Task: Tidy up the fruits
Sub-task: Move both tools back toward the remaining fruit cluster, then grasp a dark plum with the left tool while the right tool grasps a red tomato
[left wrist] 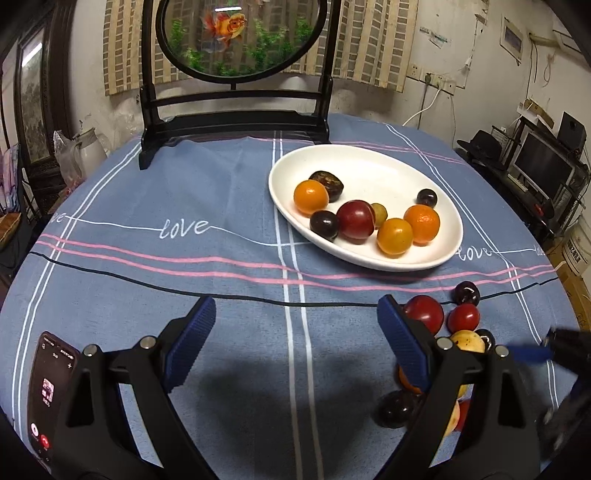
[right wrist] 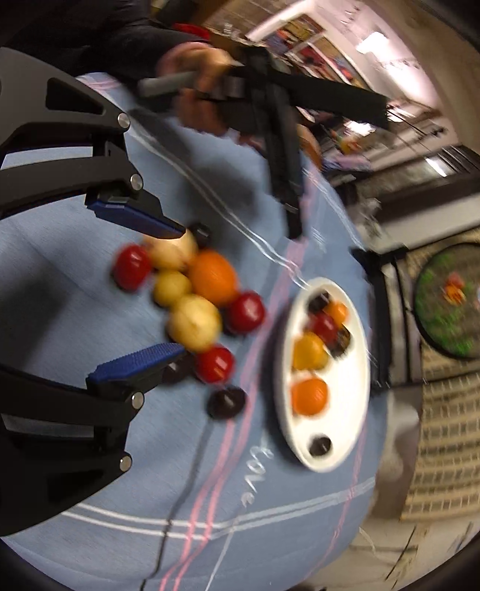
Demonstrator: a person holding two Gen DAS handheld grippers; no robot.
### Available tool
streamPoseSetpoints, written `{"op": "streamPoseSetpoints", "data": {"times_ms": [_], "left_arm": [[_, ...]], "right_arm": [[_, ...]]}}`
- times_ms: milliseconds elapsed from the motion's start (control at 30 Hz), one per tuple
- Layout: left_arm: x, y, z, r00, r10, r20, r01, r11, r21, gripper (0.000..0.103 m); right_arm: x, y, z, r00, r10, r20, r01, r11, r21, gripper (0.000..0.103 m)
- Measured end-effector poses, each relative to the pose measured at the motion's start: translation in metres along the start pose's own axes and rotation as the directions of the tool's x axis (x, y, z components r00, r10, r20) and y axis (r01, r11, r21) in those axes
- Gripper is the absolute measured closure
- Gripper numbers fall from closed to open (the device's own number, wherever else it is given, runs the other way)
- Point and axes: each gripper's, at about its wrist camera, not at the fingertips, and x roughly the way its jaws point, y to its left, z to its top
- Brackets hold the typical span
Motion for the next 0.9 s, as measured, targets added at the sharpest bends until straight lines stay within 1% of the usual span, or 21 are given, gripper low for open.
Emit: {"op": "streamPoseSetpoints", "data": {"times_ms": [167,233,300,467,567,667,700,733,800,867,900], "left_arm": [[-0.001,-0.001,-0.003,1.000,0.002,-0.005,-0.002,1.000,0.015,0.012],[0.001,-0.002,-0.005,1.000,-0.004,-0.023,0.004,1.000,0.018,0.012],[0.002,-0.001,-0.006,0.999,-0.007,-0.035,0.008,1.000,0.019,0.012],[0.001,-0.007,-0.010,0.999,0.011,-0.037,-0.009,0.998,0.063,0.012],[0.000,-0.007,-0.011,0.999,-0.010,-0.044,0.014,0.996,0.089,0.012],[-0.001,-0.011,-0.015,0.996,-0.059,-0.068,0.069,0.987,0.148,0.013],[-0.002,-0.012,-0.017,0.995,-0.074,-0.070,0.085,0.983,0.163,0.015],[-0.004,-0.014,-0.019,0.992,-0.101,-0.074,0.114,0.974,0.194,0.019],[-0.008,-0.017,-0.025,0.987,-0.138,-0.086,0.156,0.956,0.249,0.023],[-0.009,-0.020,-0.032,0.982,-0.164,-0.097,0.186,0.935,0.301,0.034],[-0.010,-0.020,-0.035,0.978,-0.180,-0.108,0.206,0.925,0.319,0.037]], "right_arm": [[0.015,0.013,-0.011,0.998,-0.001,-0.060,-0.001,0.999,-0.047,0.044],[0.018,0.014,-0.012,0.998,-0.005,-0.067,0.002,0.999,-0.054,0.046],[0.021,0.013,-0.013,0.997,-0.006,-0.077,0.002,0.998,-0.055,0.057],[0.026,0.012,-0.013,0.997,-0.005,-0.075,0.000,0.998,-0.055,0.061],[0.027,0.012,-0.012,0.998,-0.018,-0.067,0.013,0.998,-0.067,0.071],[0.019,0.008,-0.010,0.999,0.007,-0.044,-0.009,0.999,-0.053,0.072],[0.015,0.006,-0.009,0.999,0.012,-0.029,-0.013,0.999,-0.041,0.072],[0.009,0.002,-0.008,1.000,0.012,-0.009,-0.012,1.000,-0.023,0.072],[0.004,-0.005,-0.007,1.000,0.003,0.010,-0.003,1.000,0.006,0.072],[0.001,-0.012,-0.008,1.000,0.001,0.013,-0.001,0.999,0.039,0.072],[0.001,-0.015,-0.008,1.000,0.004,0.010,-0.005,0.999,0.051,0.072]]}}
